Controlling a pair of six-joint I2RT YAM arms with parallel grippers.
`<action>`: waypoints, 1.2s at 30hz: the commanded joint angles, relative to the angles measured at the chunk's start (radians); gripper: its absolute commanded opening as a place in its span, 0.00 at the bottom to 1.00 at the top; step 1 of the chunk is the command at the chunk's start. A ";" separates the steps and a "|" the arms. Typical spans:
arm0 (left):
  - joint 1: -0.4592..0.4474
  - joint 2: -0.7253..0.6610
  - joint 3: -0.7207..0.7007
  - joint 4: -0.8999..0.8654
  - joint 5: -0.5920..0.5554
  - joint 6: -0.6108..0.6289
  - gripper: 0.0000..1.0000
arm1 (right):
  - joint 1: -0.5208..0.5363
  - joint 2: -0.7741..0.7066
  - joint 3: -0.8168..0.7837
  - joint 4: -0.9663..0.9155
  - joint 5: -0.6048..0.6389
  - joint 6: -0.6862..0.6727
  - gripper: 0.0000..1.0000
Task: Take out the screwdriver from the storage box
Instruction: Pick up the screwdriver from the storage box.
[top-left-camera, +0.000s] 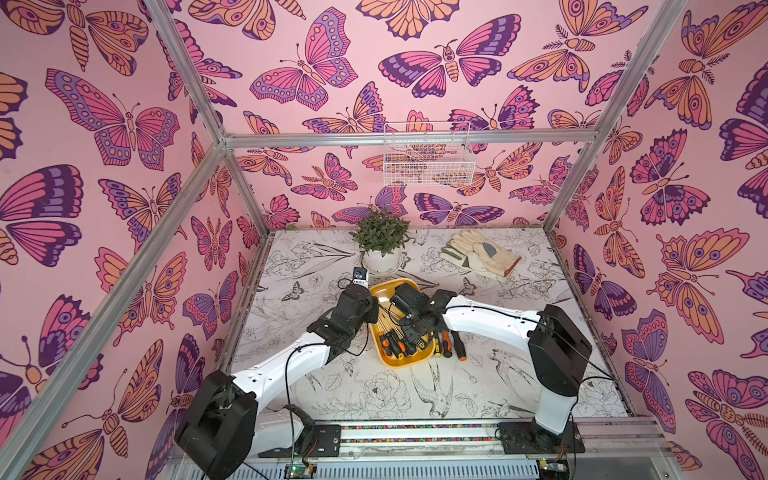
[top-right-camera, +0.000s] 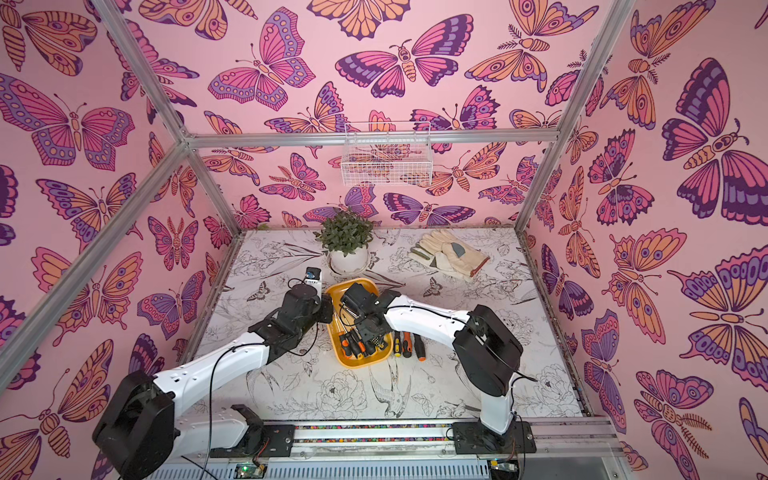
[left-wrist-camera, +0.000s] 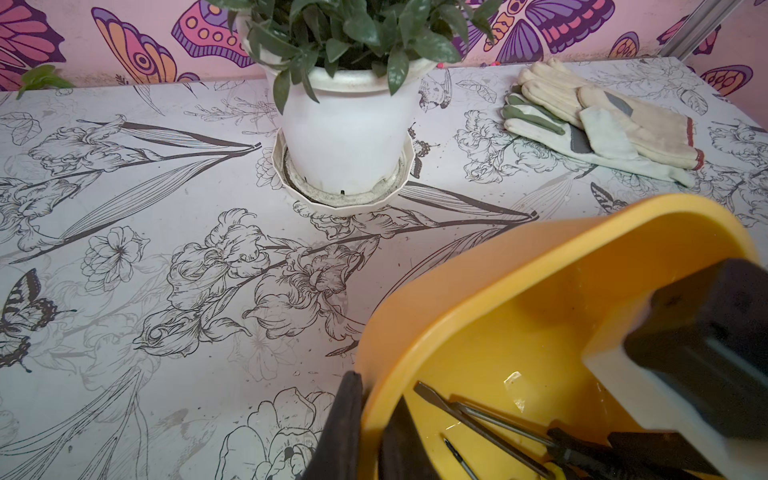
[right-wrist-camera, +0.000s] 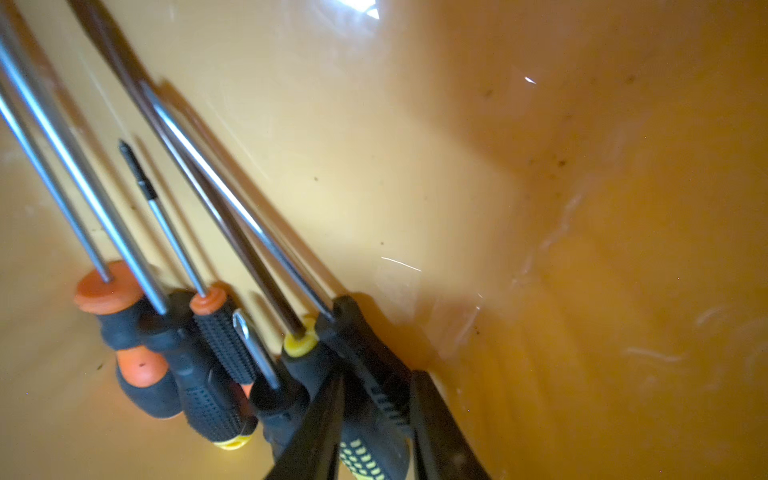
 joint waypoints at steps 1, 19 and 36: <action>-0.001 -0.007 -0.026 -0.035 0.020 0.021 0.00 | -0.009 0.050 0.012 -0.025 0.037 -0.015 0.32; -0.001 -0.004 -0.024 -0.035 0.028 0.018 0.00 | -0.010 0.126 0.065 -0.033 0.079 -0.040 0.32; 0.000 -0.004 -0.028 -0.034 0.028 0.016 0.00 | -0.010 0.095 0.034 0.022 0.028 -0.033 0.20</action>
